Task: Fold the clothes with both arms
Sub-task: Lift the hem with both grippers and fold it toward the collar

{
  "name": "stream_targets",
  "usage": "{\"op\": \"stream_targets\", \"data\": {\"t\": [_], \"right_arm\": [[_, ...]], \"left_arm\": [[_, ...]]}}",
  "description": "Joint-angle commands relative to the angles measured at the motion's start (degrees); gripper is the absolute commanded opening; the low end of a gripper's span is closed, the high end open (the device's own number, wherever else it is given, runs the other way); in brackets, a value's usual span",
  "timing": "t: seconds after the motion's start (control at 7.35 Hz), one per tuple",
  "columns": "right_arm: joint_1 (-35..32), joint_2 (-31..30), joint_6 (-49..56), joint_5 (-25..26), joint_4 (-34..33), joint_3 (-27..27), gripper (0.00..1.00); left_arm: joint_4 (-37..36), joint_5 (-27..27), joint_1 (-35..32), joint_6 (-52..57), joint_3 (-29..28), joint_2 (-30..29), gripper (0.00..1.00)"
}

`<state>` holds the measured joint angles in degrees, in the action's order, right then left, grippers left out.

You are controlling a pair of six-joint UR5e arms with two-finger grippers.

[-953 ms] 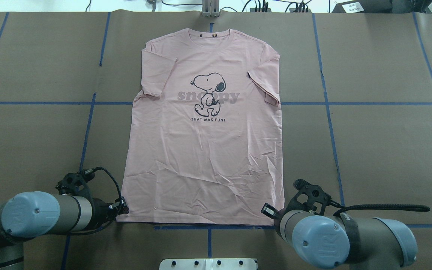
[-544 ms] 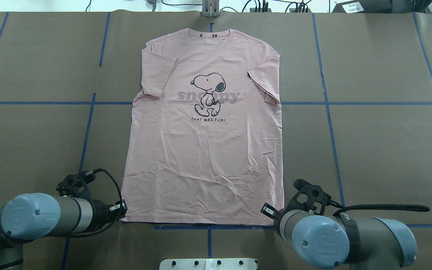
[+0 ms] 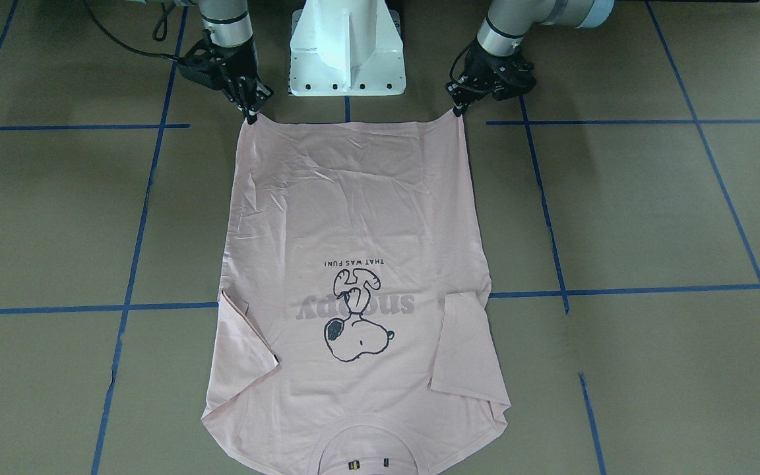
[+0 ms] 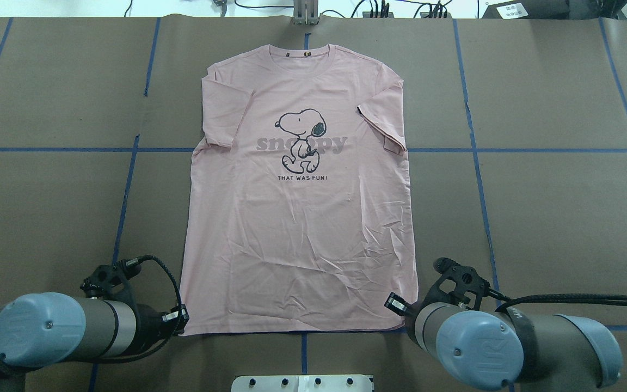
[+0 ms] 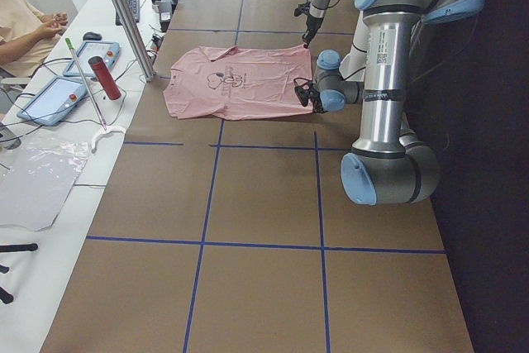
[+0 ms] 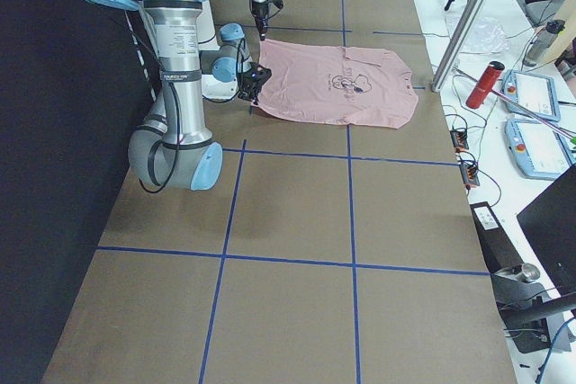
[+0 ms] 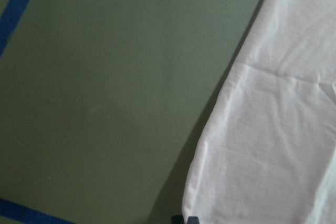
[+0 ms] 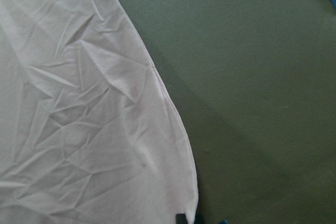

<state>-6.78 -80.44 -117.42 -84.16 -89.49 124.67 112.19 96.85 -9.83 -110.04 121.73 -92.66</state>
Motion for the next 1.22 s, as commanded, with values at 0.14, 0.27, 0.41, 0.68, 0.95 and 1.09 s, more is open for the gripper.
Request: {"op": "stream_targets", "data": {"t": [0.14,0.27,0.41,0.68,0.95,1.09], "right_arm": [[2.82,-11.14,-0.17,-1.09,-0.07,14.08,0.0],[0.82,-9.14,0.18,-1.18,-0.07,13.59,0.0],[-3.81,-4.25,2.18,-1.1,-0.07,9.58,0.0],[-14.01,8.93,8.93,-1.18,-0.25,-2.35,0.0],[-23.32,14.32,19.91,-4.77,0.36,-11.95,0.0],[-26.85,17.74,23.7,-6.96,0.54,-17.74,0.0]], "left_arm": [[-8.97,0.44,6.22,-9.74,8.41,-0.77,0.0],[-14.93,2.88,5.71,-7.84,9.05,-4.77,0.0],[-18.29,2.91,1.26,-5.22,7.84,-10.21,0.0],[-18.33,2.38,-7.09,2.07,2.48,-14.73,0.0],[-17.89,1.33,-15.0,10.22,-2.79,-17.63,0.0],[-17.54,-0.68,-17.3,13.67,-5.77,-18.08,0.0]]}}
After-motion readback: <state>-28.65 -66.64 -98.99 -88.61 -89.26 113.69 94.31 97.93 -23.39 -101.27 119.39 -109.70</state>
